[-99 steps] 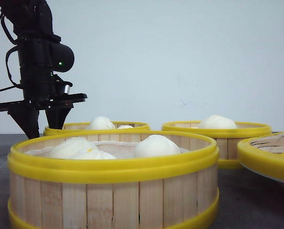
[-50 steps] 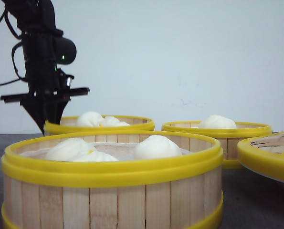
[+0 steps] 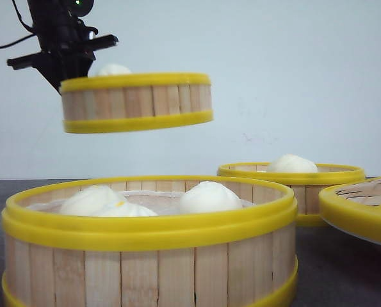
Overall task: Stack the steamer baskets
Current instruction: 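Lift the basket with the left gripper and set it onto the nearer basket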
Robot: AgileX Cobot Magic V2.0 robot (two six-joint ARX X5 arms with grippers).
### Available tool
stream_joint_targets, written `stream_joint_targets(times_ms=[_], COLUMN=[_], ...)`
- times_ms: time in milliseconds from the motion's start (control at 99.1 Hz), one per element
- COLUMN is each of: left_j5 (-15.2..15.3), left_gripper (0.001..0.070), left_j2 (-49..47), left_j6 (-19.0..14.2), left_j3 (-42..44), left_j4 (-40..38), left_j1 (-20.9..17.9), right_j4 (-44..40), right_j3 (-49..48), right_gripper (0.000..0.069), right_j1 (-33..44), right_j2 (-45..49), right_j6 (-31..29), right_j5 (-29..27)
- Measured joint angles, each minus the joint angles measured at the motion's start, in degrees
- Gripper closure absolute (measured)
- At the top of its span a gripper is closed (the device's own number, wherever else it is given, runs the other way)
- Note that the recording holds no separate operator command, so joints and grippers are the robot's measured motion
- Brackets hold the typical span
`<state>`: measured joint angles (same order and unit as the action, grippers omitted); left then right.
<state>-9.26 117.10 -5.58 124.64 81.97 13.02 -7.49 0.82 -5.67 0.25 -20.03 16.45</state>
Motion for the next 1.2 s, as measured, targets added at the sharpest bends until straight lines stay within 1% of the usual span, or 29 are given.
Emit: stream_joint_targets(times_ms=[50, 121, 161, 272, 404, 525, 585, 656, 817, 958, 1049, 1200], left_j5=[-1.6, -4.9, -5.5, -5.5, -5.6, -5.6, -5.3, -4.9, -4.7, -3.2, -2.4, -1.1], left_gripper=[0.0685, 0.0685, 0.0685, 0.0685, 0.0685, 0.0685, 0.0685, 0.0685, 0.0685, 0.0685, 0.0685, 0.0685], left_j2=[0.0, -0.7, -1.7, -6.7, -15.0, -21.6, -23.4, -24.5, -24.7, -24.7, -24.8, -24.8], left_j6=[0.7, 1.3, 1.3, 2.0, 3.2, 3.7, 3.5, 3.0, 3.0, 2.3, 1.5, 1.3], left_j3=[-0.5, -2.3, -3.7, -9.3, -19.2, -30.7, -34.9, -38.6, -42.3, -44.0, -44.9, -45.9], left_j4=[0.0, 0.0, 0.0, 0.0, -0.7, -5.9, -8.7, -10.1, -10.9, -14.4, -16.2, -16.3], left_j1=[0.1, 0.5, 1.1, 3.6, 6.9, 8.7, 9.4, 10.4, 13.5, 16.2, 16.9, 17.0], right_j4=[0.0, -0.1, -0.1, -0.1, -0.2, -0.5, -1.1, -1.2, -1.2, -1.2, -1.2, -1.2], right_j3=[0.0, 0.0, 0.0, 0.0, 0.0, 0.0, 0.0, 0.0, 0.0, 0.0, 0.0, 0.0], right_gripper=[0.0681, 0.0681, 0.0681, 0.0681, 0.0681, 0.0681, 0.0681, 0.0681, 0.0681, 0.0681, 0.0681, 0.0681], right_j1=[0.0, 0.0, 0.0, 0.0, 0.0, 0.0, 0.0, 0.0, 0.0, 0.0, 0.0, 0.0], right_j2=[0.0, 0.0, 0.0, 0.0, 0.0, 0.0, 0.0, 0.0, 0.0, 0.0, 0.0, 0.0], right_j6=[0.0, 0.0, 0.0, 0.0, 0.0, 0.0, 0.0, 0.0, -0.2, -0.4, -0.4, -0.9], right_j5=[0.0, 0.0, 0.0, 0.0, 0.3, 1.5, 2.0, 2.9, 3.3, 3.4, 4.2, 5.5])
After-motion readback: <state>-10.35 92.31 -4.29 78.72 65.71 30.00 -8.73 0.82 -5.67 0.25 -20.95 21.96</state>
